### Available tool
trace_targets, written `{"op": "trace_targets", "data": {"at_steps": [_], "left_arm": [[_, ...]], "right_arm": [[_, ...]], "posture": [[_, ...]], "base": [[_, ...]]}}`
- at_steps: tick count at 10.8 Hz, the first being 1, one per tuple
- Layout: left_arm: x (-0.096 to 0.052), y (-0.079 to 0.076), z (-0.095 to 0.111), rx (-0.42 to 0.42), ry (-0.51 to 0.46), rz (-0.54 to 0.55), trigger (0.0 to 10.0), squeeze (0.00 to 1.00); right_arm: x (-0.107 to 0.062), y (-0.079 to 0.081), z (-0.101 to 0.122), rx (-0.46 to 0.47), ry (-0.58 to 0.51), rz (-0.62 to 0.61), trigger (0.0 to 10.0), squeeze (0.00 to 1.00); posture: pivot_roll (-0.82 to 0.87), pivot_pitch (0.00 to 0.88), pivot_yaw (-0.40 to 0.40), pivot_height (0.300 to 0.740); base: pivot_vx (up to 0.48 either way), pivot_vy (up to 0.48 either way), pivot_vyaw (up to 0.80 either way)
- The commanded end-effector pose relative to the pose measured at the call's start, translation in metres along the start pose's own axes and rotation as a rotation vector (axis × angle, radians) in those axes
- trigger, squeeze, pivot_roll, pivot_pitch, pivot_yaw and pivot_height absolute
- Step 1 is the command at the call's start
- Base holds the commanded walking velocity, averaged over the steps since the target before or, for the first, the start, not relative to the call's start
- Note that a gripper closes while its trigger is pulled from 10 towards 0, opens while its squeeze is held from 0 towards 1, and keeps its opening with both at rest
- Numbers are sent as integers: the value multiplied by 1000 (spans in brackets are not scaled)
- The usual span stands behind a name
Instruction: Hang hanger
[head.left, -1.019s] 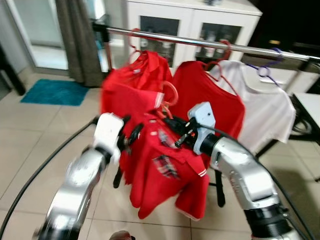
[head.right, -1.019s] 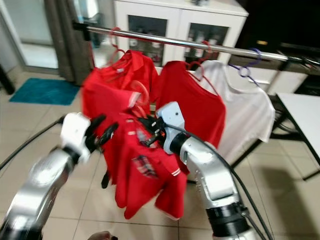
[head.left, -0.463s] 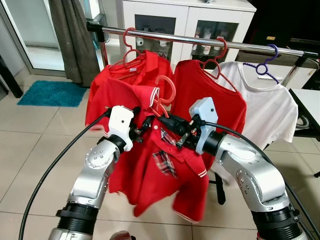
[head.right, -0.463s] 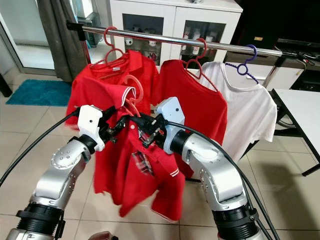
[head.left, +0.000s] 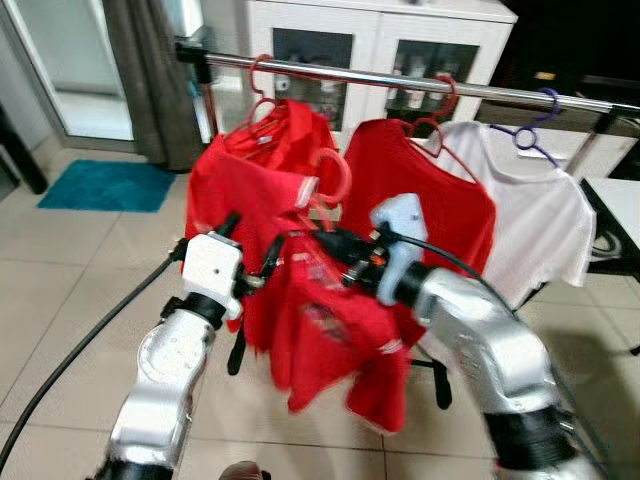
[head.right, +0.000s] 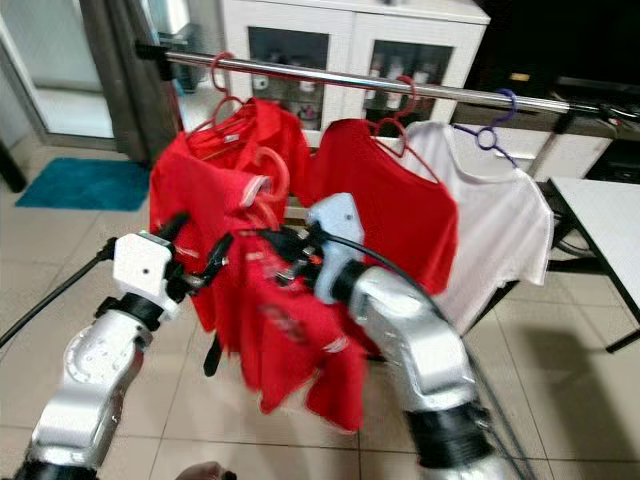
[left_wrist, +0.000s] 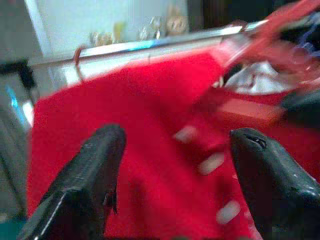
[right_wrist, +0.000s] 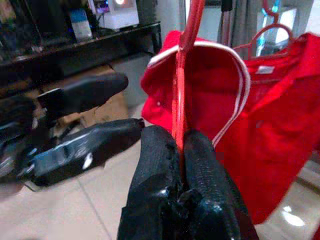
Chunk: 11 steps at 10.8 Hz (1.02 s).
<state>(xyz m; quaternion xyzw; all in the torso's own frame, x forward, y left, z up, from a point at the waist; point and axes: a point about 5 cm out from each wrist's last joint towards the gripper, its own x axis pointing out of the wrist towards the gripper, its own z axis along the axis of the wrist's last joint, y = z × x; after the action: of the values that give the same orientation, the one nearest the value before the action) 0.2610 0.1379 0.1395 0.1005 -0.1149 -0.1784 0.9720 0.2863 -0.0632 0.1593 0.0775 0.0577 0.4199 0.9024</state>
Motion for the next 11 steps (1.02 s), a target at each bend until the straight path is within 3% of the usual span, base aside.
{"op": "trace_targets", "data": {"at_steps": [1,4,5,6,7,8,11], "left_arm": [[2,-7,5,47,-28,5,10000,1000],[18,-5,0,3,-26,63,10000,973],[21,-2,-1,3,-19,78,10000,565],[23,2,-3,-13,-22,103,10000,0],[25,3,-3,-23,-27,114,4235,0],[26,2,-5,-39,-34,114,0,0],[28,1,-8,-68,-31,86,0,0]], "right_arm": [[5,-5,11,12,-63,-1,0,0],[7,7,17,40,-95,153,0,0],[6,10,18,41,-102,179,0,0],[5,12,20,48,-116,202,0,0],[4,12,20,52,-121,207,0,0],[3,11,20,62,-129,203,0,0],[1,13,22,71,-140,227,0,0]], "posture": [[67,4,-32,740],[62,0,-39,740],[56,0,-32,740],[49,0,-27,740],[47,0,-23,740],[47,0,-22,740],[50,0,-19,740]], "base": [[0,0,0],[0,0,0],[0,0,0],[0,0,0],[0,0,0],[0,0,0],[0,0,0]]}}
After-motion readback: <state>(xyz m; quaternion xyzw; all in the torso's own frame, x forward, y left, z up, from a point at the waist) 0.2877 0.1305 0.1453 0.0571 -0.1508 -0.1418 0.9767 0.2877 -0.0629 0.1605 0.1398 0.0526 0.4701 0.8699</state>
